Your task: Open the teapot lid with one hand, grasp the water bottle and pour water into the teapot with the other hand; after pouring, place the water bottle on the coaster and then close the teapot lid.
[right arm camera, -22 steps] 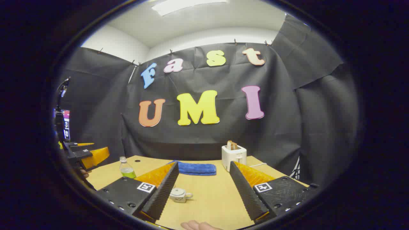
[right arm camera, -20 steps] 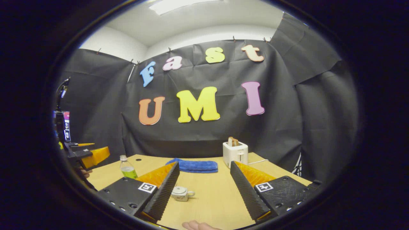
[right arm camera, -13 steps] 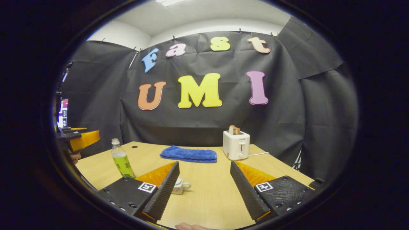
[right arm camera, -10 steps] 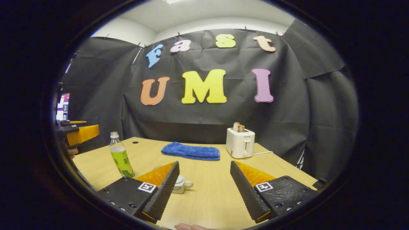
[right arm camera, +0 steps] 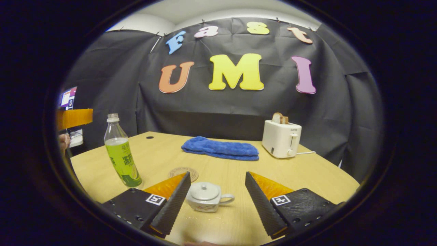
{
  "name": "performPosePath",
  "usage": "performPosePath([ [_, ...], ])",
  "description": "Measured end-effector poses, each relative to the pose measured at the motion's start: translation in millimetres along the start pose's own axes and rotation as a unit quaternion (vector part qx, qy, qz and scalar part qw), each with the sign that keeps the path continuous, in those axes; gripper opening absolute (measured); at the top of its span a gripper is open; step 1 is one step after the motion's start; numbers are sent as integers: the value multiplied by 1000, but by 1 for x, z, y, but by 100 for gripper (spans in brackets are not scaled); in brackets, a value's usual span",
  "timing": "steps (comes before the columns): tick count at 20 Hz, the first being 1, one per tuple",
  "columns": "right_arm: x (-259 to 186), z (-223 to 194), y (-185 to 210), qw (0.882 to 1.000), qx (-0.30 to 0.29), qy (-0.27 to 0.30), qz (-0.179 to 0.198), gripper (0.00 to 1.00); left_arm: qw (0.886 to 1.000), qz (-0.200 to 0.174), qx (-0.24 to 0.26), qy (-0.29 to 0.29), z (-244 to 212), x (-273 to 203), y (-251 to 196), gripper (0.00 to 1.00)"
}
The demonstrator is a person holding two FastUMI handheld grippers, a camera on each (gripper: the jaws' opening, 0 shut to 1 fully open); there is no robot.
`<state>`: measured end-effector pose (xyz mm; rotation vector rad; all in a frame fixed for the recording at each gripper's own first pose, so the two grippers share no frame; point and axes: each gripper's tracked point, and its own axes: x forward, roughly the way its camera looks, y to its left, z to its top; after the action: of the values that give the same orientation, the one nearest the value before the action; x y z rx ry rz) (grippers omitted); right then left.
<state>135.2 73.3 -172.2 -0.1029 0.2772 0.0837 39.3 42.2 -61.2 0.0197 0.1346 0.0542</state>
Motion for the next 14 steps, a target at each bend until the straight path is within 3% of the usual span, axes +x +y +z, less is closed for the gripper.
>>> performPosePath([
  [3,20,-8,3,1000,4,9,-12,94,1000,4,2,8,-5,2,0,98],
  [8,29,-11,12,1000,-15,-1,-18,65,1000,-4,14,18,-13,7,-9,98],
  [10,31,-11,16,1000,-15,-6,-10,42,1000,-7,18,20,-14,6,-13,98],
  [13,33,-16,20,1000,-23,-8,-3,27,1000,-10,22,17,-11,4,-16,98],
  [14,34,-18,24,1000,-12,-6,12,26,1000,-11,22,17,-10,2,-17,98],
])
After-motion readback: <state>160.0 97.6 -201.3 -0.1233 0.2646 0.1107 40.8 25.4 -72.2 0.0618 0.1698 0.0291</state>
